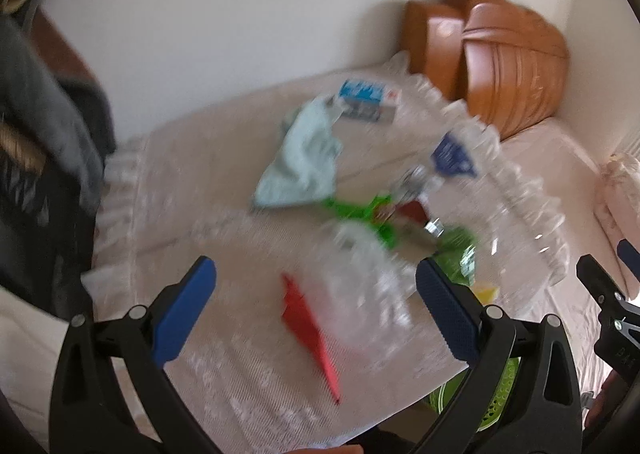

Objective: Collect trash
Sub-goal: 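Grasp the red folded paper with the left tool while the right tool grasps the clear plastic bag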

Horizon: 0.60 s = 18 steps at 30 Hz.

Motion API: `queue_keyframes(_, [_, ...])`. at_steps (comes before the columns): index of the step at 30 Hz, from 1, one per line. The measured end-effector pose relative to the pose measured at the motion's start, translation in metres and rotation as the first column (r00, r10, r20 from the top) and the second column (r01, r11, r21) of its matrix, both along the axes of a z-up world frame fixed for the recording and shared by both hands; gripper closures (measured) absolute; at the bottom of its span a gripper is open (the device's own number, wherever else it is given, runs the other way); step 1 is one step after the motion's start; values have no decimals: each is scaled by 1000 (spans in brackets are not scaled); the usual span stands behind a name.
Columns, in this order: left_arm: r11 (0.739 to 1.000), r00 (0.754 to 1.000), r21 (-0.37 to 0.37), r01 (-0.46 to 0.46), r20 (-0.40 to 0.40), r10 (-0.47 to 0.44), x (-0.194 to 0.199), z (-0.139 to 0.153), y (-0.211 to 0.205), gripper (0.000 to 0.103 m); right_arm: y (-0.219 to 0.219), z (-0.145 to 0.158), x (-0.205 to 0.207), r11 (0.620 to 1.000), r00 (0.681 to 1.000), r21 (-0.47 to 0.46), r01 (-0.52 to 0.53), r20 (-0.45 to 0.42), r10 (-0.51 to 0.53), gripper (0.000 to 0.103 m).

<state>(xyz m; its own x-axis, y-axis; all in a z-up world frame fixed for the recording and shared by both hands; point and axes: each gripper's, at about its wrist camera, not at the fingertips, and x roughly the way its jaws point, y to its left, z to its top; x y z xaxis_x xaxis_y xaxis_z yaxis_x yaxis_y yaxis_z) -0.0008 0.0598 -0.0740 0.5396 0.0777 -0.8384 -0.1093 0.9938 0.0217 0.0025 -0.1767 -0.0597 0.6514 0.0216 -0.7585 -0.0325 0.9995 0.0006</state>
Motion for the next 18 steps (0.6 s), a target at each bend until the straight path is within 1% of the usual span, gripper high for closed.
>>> queue_keyframes(3, [1000,999,-4,-15,-33,15,-9,-17,8,7,2,-17,2,999,998,-4,-42,-37,42,2])
queue_keyframes(7, [999,994,5,-45,-96,45,-22,-43,14,7,5,-33,2,993,991,50,-110,-70,114,2])
queue_keyframes(10, [996,987,-16,-92,-131,89,-32,-54,22,7,15,-38,6,978,978,104,-181,-84,190,2])
queue_keyframes(12, [993,986,-16,-114,-128,111,-39,-55,27,7,25,-37,12,965,969,141,-221,-81,233,2])
queue_keyframes(14, [993,986,8,-120,-119,120,-45,-54,31,7,43,-36,21,946,956,185,-268,-75,285,2])
queue_keyframes(16, [992,986,31,-124,-107,127,-48,-52,36,7,60,-39,31,933,946,204,-296,-76,316,2])
queue_keyframes(18, [991,985,26,-135,-103,137,-49,-49,43,7,84,-46,45,920,931,226,-321,-102,350,2])
